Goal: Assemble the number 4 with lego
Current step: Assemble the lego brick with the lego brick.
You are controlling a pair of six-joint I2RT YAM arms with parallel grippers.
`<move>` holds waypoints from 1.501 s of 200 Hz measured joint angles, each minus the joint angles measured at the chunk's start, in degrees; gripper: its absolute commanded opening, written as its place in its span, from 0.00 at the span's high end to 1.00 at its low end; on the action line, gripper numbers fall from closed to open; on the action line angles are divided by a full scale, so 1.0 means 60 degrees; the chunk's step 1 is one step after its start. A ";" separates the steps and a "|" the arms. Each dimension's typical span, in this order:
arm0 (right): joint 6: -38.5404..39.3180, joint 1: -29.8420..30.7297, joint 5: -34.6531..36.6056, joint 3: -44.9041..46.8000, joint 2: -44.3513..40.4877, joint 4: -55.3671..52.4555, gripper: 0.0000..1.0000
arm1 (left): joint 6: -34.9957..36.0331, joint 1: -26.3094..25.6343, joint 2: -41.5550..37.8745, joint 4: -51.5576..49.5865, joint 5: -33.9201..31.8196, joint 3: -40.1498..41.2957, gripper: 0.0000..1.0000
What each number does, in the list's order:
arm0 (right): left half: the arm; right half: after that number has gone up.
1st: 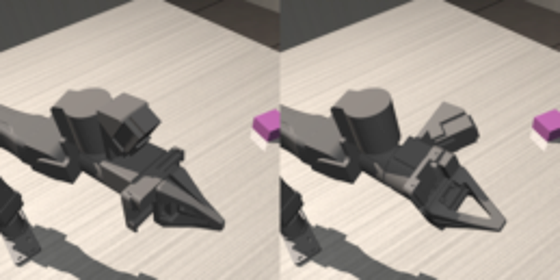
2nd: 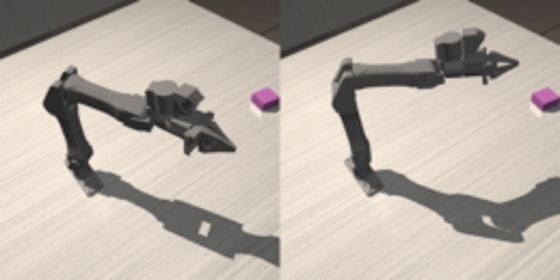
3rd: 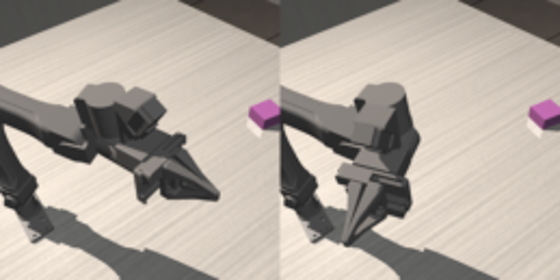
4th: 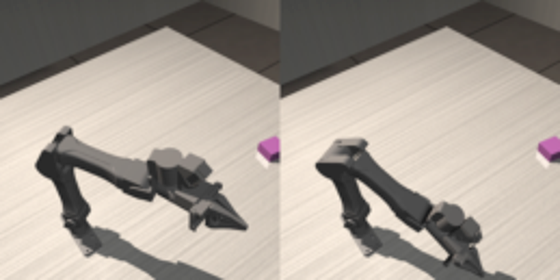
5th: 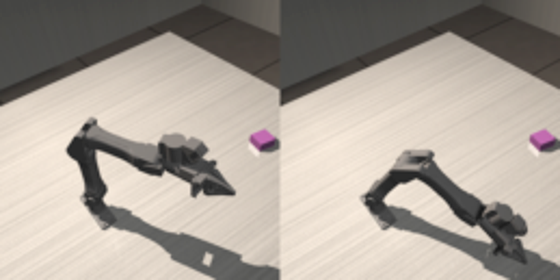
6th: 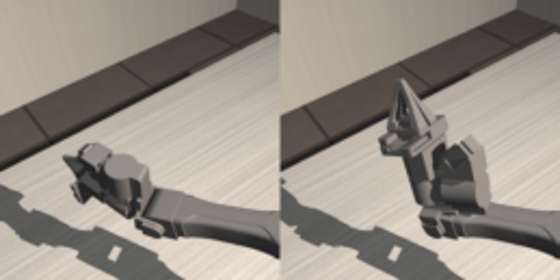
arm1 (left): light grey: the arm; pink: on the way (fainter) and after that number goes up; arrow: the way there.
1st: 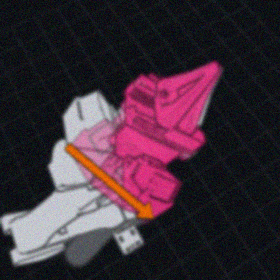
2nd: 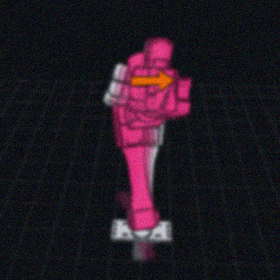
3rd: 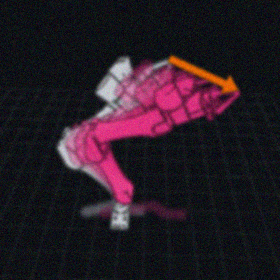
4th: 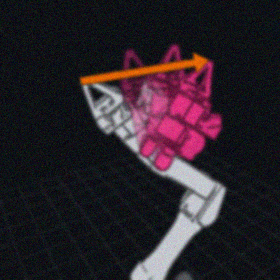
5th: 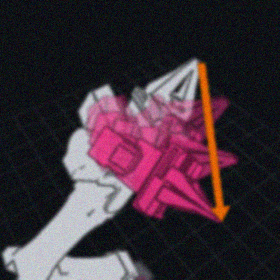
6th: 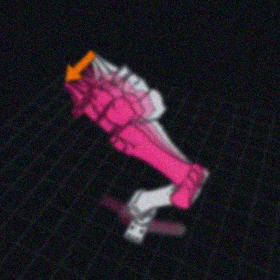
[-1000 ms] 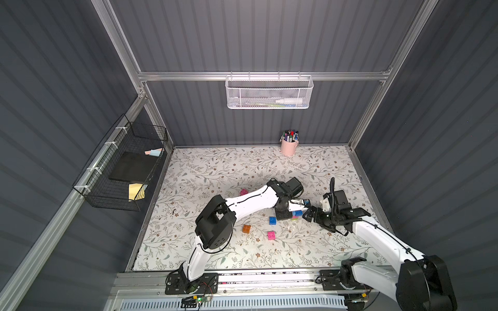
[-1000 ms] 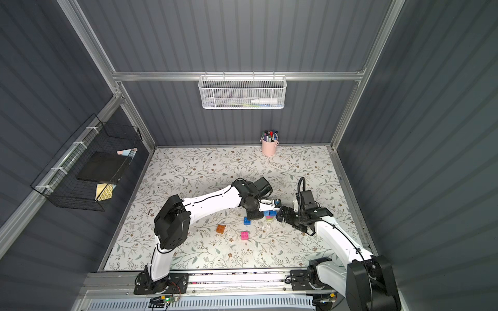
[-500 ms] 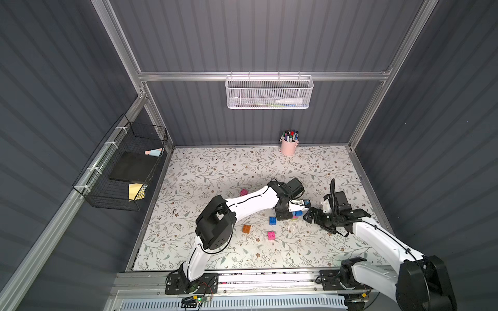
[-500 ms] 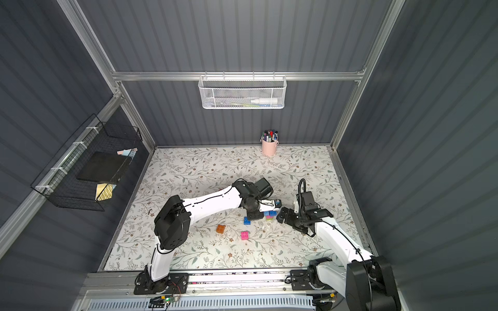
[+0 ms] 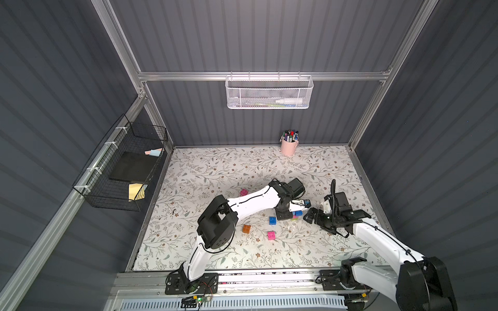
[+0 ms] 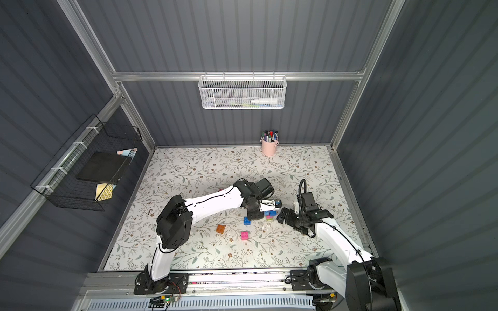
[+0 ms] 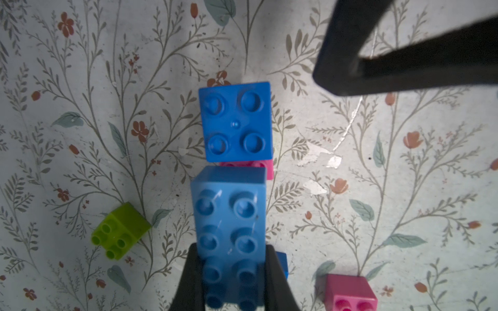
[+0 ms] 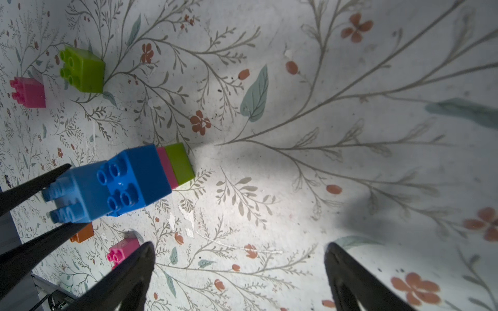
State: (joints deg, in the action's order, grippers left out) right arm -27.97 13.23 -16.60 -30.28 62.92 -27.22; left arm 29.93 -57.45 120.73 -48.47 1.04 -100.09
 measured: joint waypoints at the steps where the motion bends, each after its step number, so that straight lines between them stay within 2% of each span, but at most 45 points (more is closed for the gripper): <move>1: 0.0000 0.0000 -0.0004 0.0000 0.0000 0.0000 0.02 | 0.0000 0.0000 0.0004 -0.0004 0.0000 -0.0004 1.00; 174: -0.0011 -0.0040 -0.0018 0.0069 0.0000 0.0080 0.02 | -0.0106 -0.0178 0.0229 -0.0401 -0.0219 -0.0634 1.00; 300: -0.0007 -0.0102 -0.0044 0.0178 -0.0073 0.0109 0.01 | -0.0106 -0.0208 0.0076 0.0040 -0.0353 -0.0295 1.00</move>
State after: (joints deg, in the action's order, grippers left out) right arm -28.01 12.62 -16.86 -29.21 62.48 -26.57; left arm 29.30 -58.70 121.19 -48.23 -1.08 -101.86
